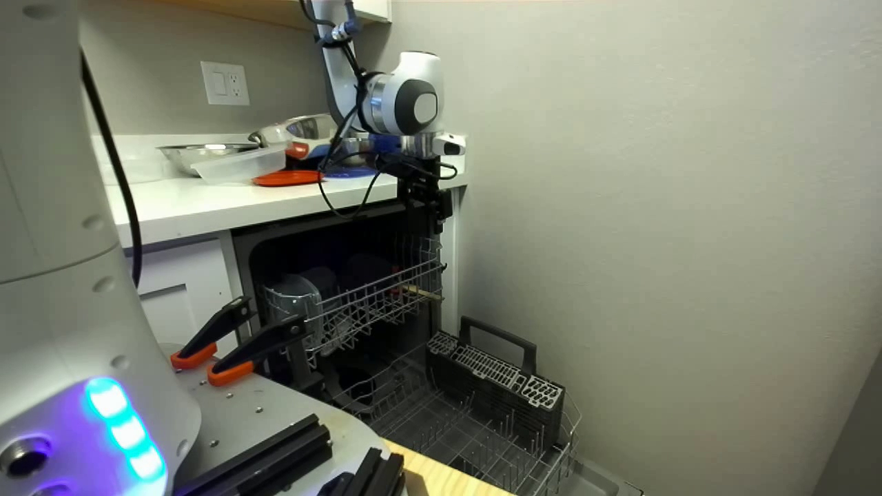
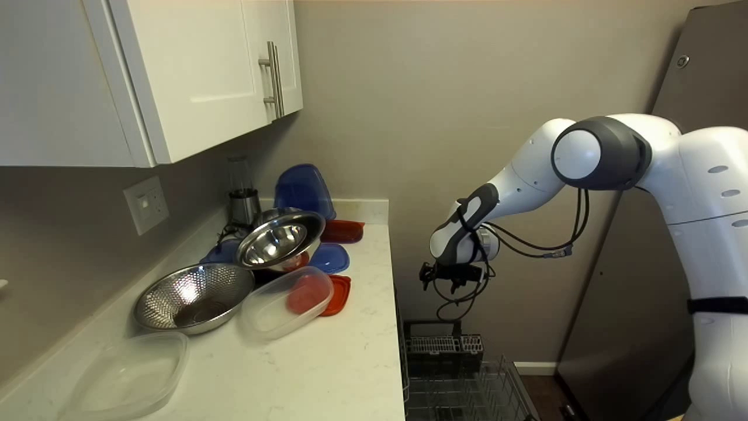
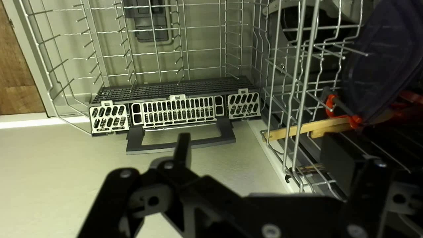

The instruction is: Pull the top rack of the dishwasher out

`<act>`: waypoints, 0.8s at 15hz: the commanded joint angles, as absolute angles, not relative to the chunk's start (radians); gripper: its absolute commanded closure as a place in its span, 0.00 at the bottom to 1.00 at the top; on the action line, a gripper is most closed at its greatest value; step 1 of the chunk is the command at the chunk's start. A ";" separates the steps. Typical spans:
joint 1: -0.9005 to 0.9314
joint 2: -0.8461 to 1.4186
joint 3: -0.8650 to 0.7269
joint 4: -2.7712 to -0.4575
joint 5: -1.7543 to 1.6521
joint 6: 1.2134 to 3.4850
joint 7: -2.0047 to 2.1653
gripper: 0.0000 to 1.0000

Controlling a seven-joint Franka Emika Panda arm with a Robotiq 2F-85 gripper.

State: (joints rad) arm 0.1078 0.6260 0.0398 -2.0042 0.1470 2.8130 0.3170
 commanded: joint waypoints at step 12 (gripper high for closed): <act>0.094 0.783 0.046 -1.831 0.164 2.667 0.292 0.00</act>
State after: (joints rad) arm 0.1069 0.6620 0.0398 -1.9634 0.1477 2.7571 0.3170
